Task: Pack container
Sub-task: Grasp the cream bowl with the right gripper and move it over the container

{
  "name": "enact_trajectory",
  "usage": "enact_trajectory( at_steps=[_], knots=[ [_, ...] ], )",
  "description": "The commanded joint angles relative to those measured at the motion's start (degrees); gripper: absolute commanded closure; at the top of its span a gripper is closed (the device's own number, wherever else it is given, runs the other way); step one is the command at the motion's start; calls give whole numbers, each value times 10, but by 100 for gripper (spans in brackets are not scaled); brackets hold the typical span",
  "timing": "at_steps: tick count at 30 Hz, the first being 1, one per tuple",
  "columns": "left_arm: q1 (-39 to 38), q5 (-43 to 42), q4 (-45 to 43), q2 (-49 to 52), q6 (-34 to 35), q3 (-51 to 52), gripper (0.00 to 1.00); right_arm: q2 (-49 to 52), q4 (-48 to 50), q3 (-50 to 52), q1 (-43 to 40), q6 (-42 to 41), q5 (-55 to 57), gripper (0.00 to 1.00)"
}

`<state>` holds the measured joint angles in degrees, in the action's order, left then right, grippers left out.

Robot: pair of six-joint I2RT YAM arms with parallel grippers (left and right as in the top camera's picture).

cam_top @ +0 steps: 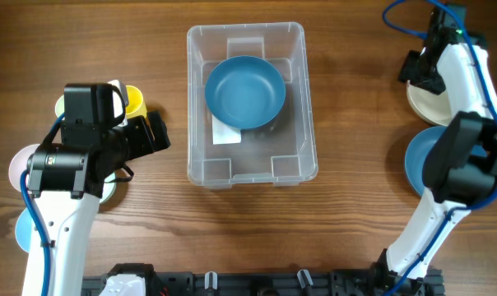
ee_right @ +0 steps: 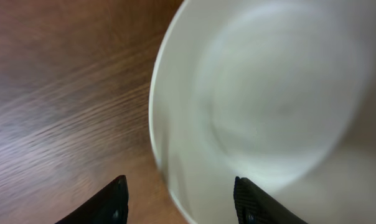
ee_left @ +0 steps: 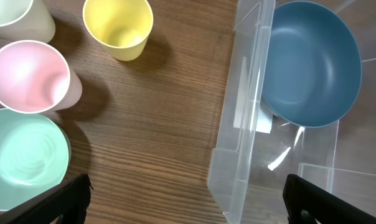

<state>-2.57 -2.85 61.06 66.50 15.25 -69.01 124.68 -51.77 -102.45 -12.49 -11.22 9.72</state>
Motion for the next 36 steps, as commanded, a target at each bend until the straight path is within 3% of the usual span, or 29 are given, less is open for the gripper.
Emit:
enact_trajectory(
  at_steps=[1, 6, 10, 18, 23, 30, 34, 36],
  knots=[
    [2, 1, -1, 3, 2, -11, 0, 42, 10, 2, -2, 6, 8, 52],
    [2, 1, 1, 3, 3, -11, 0, 63, 21, 2, -2, 5, 8, 83],
    [2, 1, 1, 3, 3, -11, 0, 63, 28, 2, -2, 7, 8, 95],
    [2, 1, 1, 3, 3, -11, 0, 46, 52, -26, 23, 100, -38, 96],
    [2, 1, 1, 3, 3, -11, 0, -48, 35, -84, 83, 153, -103, 96],
    [2, 1, 1, 3, 3, -11, 0, -211, -5, -100, 243, 392, -189, 96],
    [2, 5, 0, 3, 4, -11, 0, -218, -54, -95, 362, 499, -201, 96],
    [3, 47, 2, 3, 24, -11, 0, -208, -57, -79, 402, 526, -201, 96]
  ],
)
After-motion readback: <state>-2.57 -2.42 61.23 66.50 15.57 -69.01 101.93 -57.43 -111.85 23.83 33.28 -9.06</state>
